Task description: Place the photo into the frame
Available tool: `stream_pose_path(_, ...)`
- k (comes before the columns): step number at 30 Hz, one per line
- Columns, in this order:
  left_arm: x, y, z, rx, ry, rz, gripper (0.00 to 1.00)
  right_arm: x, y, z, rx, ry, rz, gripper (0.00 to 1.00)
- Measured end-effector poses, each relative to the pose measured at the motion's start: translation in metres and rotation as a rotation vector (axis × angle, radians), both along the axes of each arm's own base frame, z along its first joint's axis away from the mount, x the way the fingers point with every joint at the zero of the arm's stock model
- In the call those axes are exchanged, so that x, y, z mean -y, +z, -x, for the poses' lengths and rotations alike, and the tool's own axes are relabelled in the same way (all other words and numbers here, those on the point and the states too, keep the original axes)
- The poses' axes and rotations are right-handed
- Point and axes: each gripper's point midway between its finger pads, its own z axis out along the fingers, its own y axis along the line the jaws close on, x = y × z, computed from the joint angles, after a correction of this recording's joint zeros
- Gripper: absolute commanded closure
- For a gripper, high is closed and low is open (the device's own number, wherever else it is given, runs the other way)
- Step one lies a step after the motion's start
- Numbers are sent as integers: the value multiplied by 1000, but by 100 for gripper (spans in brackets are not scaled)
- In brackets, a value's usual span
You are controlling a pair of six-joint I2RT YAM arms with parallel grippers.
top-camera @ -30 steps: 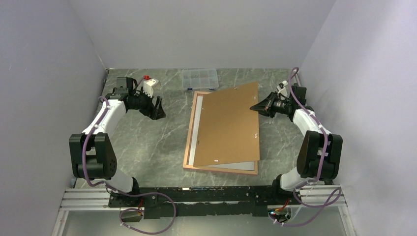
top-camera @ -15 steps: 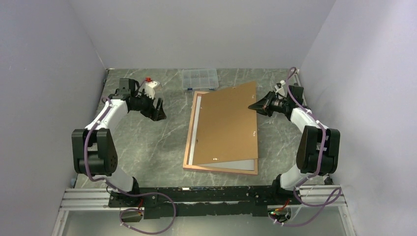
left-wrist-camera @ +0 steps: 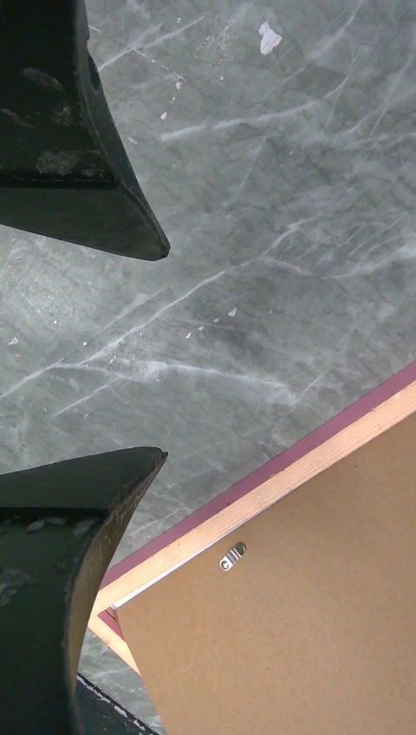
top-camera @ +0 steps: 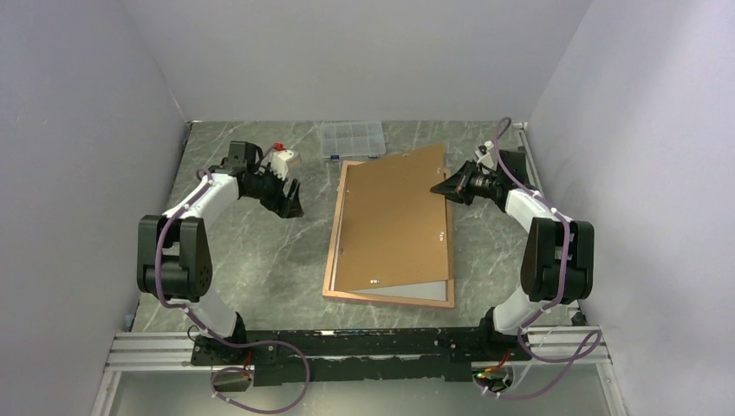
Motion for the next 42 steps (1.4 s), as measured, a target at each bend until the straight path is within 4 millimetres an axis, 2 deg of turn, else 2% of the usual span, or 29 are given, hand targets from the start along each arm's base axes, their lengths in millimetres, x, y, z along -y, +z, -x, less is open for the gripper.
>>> stream_pose_path(8, -1, -3, -1, -5, 5, -12, 18, -11, -6, 1, -1, 7, 19, 100)
stream_pose_path(15, 0, -5, 0, -9, 0, -14, 19, -15, -28, 12, -37, -19, 18, 100)
stream_pose_path(18, 1, -8, 1, -22, -1, -15, 18, -20, -34, 15, -36, -15, 34, 95)
stream_pose_path(22, 1, -9, 2, -29, -3, -15, 16, -35, -37, 18, -25, 8, 68, 81)
stream_pose_path(27, 1, -10, 6, -45, -3, -18, 15, -45, -54, 26, -65, 30, 182, 62)
stream_pose_path(32, 0, -10, 8, -51, -2, -20, 15, -44, -70, 31, -113, 35, 316, 43)
stream_pose_path(37, 0, -8, 11, -57, -2, -21, 15, -41, -73, 29, -135, 37, 457, 26)
stream_pose_path(40, -1, -6, 11, -51, 0, -25, 14, -38, -72, 26, -138, 35, 536, 1)
stream_pose_path(42, -1, -4, 11, -47, -1, -26, 14, -35, -71, 26, -139, 33, 583, 0)
